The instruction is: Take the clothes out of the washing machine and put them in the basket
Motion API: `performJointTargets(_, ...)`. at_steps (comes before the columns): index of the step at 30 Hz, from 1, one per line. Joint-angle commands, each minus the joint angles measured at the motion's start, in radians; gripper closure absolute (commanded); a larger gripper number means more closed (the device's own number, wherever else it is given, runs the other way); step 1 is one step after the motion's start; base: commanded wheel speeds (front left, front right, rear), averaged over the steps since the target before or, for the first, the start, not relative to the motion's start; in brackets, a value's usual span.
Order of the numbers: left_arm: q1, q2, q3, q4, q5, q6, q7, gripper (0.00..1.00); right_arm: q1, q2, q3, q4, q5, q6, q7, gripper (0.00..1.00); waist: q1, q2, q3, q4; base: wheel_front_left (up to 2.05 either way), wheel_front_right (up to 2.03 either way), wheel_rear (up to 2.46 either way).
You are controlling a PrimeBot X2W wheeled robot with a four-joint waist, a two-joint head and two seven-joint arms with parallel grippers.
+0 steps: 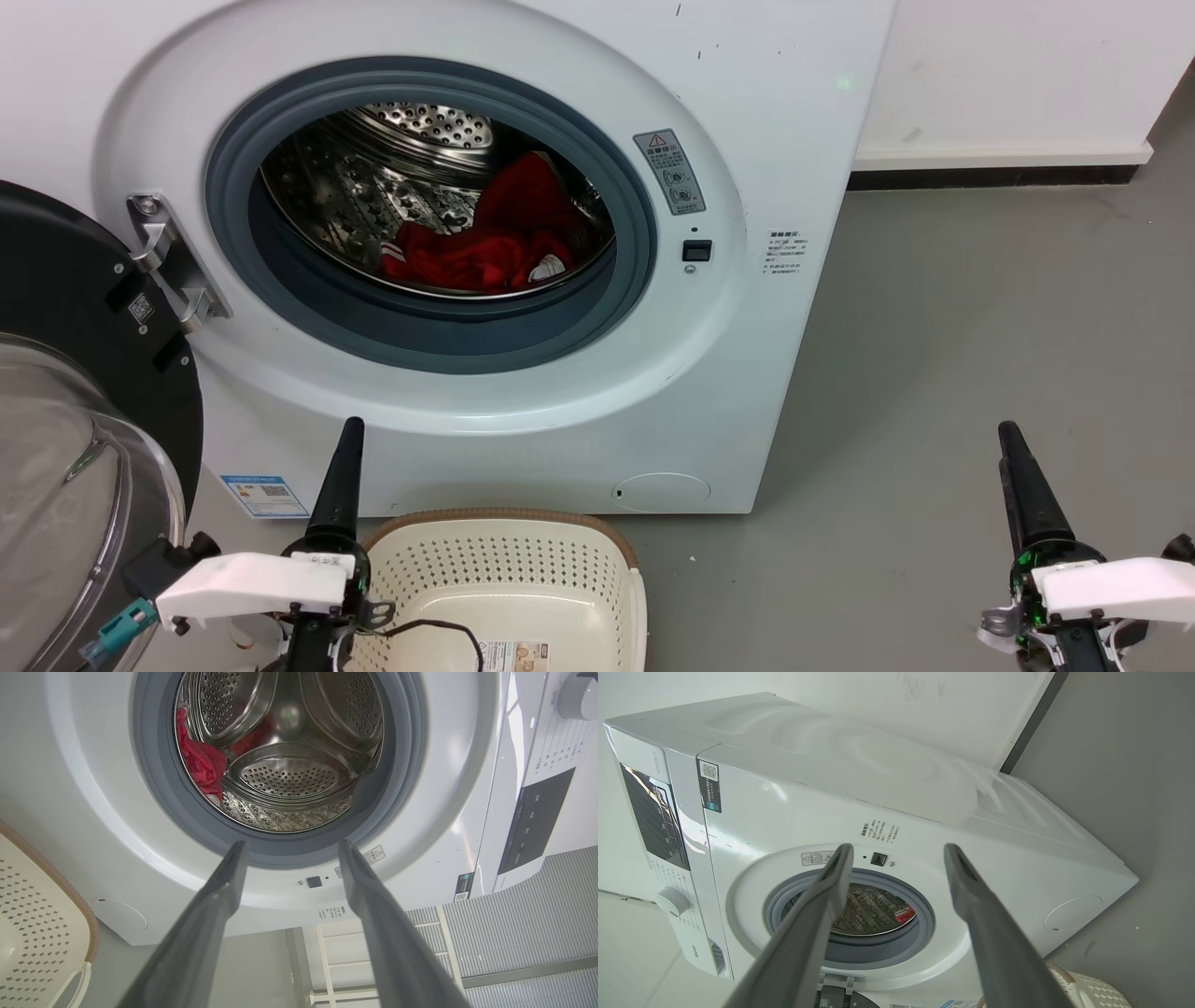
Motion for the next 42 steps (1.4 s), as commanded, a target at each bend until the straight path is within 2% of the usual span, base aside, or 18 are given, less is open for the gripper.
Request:
performJointTargets(1,-0.029,0.004,-0.004,-0.028,0.05,0.0,-0.01,0.0,-0.007,-0.004,-0.001,-0.029,-0.049,0.0,-0.01,0.0,0.0,0.0,0.0,0.0,0.0,0.0,0.0)
performJointTargets(7,-0.031,0.004,-0.035,-0.056,0.215,0.0,-0.037,0.0,0.008,-0.004,0.015,-0.075,-0.26,0.0,-0.037,0.0,0.0,0.0,0.002,0.0,0.0,0.0,0.0)
performJointTargets(15,-0.035,0.011,-0.062,-0.058,0.378,0.0,-0.067,0.0,0.028,-0.005,0.031,-0.099,-0.443,0.0,-0.066,0.0,0.0,0.0,0.002,0.001,0.0,0.0,0.0)
performJointTargets(37,-0.039,0.032,-0.095,-0.048,0.779,0.008,-0.138,0.0,0.065,-0.005,0.049,-0.122,-0.771,0.0,-0.116,0.0,0.0,0.0,-0.005,0.003,0.0,0.0,0.0)
performJointTargets(42,-0.044,0.039,-0.102,-0.044,0.84,0.015,-0.152,0.0,0.069,-0.005,0.049,-0.126,-0.829,0.0,-0.121,0.0,0.0,0.0,-0.003,0.002,0.0,0.0,0.0)
